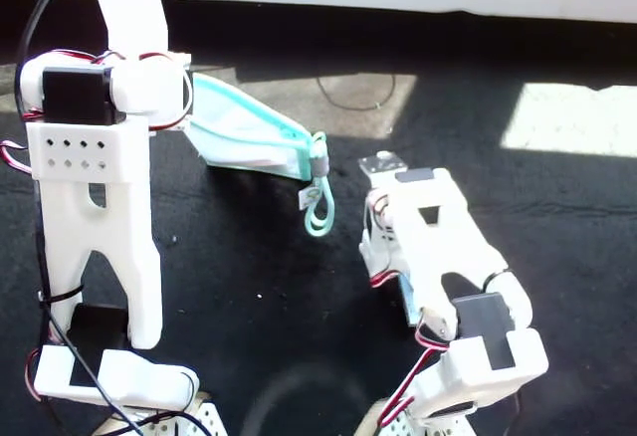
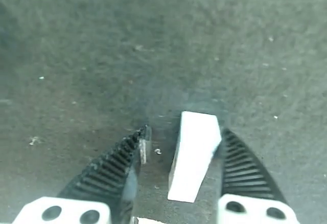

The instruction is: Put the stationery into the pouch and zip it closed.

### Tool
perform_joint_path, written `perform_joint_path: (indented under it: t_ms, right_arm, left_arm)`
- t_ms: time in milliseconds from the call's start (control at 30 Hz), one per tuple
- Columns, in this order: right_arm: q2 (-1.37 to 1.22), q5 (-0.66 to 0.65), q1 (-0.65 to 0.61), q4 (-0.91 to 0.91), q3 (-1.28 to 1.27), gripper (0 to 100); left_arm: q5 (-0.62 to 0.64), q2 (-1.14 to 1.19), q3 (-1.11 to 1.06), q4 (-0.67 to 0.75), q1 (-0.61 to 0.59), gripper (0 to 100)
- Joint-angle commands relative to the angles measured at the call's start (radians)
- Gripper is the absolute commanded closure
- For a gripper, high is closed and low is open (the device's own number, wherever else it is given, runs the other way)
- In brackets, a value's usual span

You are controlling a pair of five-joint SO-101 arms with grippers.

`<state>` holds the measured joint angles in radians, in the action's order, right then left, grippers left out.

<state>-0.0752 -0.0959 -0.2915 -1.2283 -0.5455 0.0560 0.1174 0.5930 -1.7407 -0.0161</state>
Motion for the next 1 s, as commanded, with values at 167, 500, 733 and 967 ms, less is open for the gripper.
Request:
perform_joint_path:
  t_ms: [167, 500, 733, 967]
  right_arm:
    - [-0.002, -0.005, -0.013, 0.036, 0.024, 97.2]
    - [-0.004, -0.008, -0.013, 0.064, 0.010, 86.1]
    - [0.024, -0.009, -0.012, 0.035, 0.019, 99.1]
    - [0.475, -0.011, -0.013, -0.102, 0.222, 99.3]
  left_arm:
    - [0.005, 0.045, -0.008, -0.011, -0.007, 99]
    - [0.006, 0.045, -0.008, -0.012, -0.004, 99]
    - [0.005, 0.045, -0.008, -0.012, -0.007, 99]
    - [0.005, 0.045, -0.008, -0.012, -0.002, 99]
